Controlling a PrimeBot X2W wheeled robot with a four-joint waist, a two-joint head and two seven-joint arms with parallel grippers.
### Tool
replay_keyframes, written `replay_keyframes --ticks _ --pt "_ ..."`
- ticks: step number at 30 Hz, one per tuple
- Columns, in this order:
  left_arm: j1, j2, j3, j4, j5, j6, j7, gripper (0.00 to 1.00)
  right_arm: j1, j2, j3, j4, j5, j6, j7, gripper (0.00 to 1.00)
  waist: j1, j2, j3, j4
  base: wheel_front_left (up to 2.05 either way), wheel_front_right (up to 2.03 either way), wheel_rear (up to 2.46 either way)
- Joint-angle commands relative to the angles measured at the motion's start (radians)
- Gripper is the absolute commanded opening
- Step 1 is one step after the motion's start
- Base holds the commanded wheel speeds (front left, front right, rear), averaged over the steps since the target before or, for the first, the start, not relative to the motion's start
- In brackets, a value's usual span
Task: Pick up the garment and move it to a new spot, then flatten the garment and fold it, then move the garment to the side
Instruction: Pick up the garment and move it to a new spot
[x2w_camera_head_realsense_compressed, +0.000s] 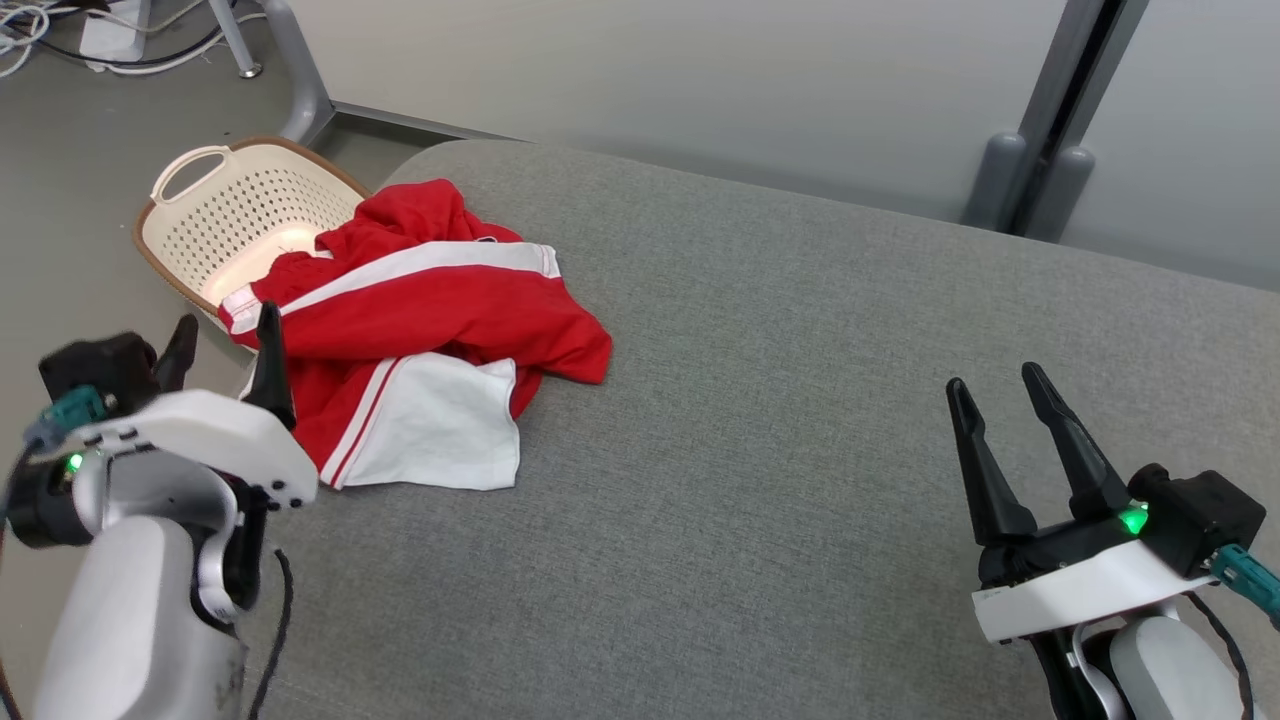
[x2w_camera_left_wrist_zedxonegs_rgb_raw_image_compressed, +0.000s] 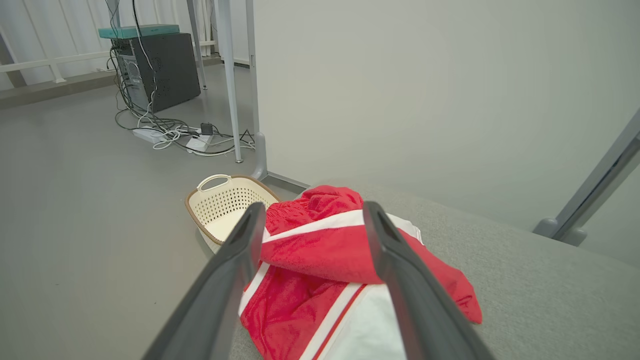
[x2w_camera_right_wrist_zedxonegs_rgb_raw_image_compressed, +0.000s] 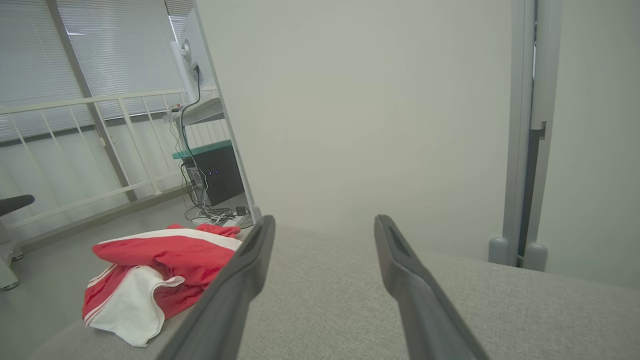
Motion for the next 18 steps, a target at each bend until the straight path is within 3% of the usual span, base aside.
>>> replay_keyframes --ticks 1,6,10,18 --pt "-0.063 0.024 0.014 0.015 -0.02 0.005 0.072 1.0 -0.009 -0.007 -0.001 -0.004 0.002 0.0 -0.006 1.0 0.0 0.0 0.022 -0.023 0.0 0.0 0.0" --pt "-0.185 0.074 0.042 0.096 -0.072 0.0 0.223 1.0 -0.033 -0.019 0.014 -0.007 0.004 0.0 -0.006 1.0 0.0 0.0 0.064 -0.077 0.0 0.0 0.0" --pt "-0.261 0.112 0.034 0.208 -0.099 -0.052 0.305 1.0 -0.063 -0.032 0.018 -0.008 0.007 0.0 -0.006 1.0 0.0 0.0 0.105 -0.133 0.0 0.0 0.0" --pt "-0.373 0.195 0.035 0.393 -0.115 -0.101 0.377 1.0 -0.118 -0.048 0.035 -0.017 0.014 0.0 -0.006 1.0 0.0 0.0 0.186 -0.24 0.0 0.0 0.0"
